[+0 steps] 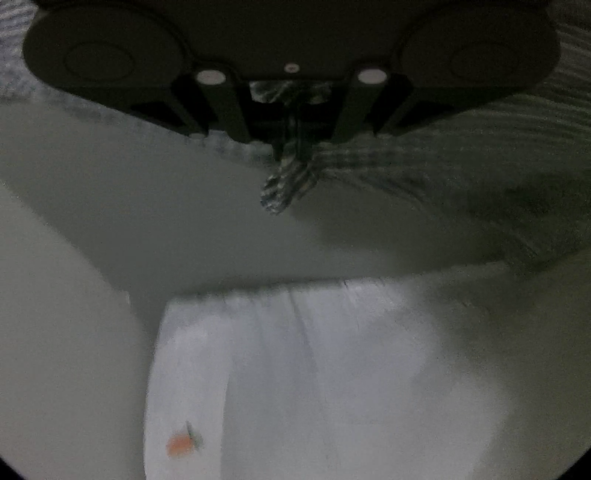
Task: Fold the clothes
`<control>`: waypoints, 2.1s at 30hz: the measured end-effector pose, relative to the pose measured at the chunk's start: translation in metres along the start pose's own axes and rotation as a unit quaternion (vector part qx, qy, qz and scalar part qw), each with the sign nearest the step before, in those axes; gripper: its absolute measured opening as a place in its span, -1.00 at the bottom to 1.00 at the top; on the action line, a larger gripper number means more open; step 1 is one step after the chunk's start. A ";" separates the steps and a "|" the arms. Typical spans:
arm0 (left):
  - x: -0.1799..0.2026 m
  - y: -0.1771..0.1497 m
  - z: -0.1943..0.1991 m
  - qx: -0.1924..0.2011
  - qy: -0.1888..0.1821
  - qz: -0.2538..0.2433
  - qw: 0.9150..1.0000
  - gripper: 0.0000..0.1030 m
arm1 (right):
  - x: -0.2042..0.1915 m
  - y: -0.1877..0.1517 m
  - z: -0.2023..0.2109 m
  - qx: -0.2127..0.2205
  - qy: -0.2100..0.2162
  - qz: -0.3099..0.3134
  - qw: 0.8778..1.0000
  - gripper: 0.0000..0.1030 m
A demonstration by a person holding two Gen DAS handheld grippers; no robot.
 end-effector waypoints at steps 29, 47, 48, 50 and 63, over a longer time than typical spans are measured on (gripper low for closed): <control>-0.118 -0.240 0.191 -0.015 -0.009 0.078 0.997 0.60 | -0.260 -0.212 0.276 -0.033 0.319 0.518 0.793 -0.89; -0.111 -0.275 0.160 -0.070 -0.092 -0.003 0.993 0.60 | -0.276 -0.265 0.260 -0.127 0.243 0.445 0.852 -0.87; -0.110 -0.278 0.161 -0.065 -0.093 -0.010 0.994 0.60 | -0.277 -0.267 0.259 -0.132 0.241 0.435 0.857 -0.86; -0.110 -0.283 0.163 -0.055 -0.092 -0.027 0.994 0.60 | -0.274 -0.267 0.265 -0.146 0.232 0.408 0.871 -0.80; -0.089 -0.284 0.190 -0.041 -0.087 -0.035 0.995 0.64 | -0.200 -0.236 0.278 -0.152 0.184 0.160 0.958 0.45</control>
Point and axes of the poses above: each gripper's, at about its wrist camera, not at the fingertips, and z roughly against the way its jaws point, x to its right, y to its top, the point moved 2 cm from there along -z, roughly the way its jaws point, and after that the axes turned 7 degrees about y, right-handed, at the moved point
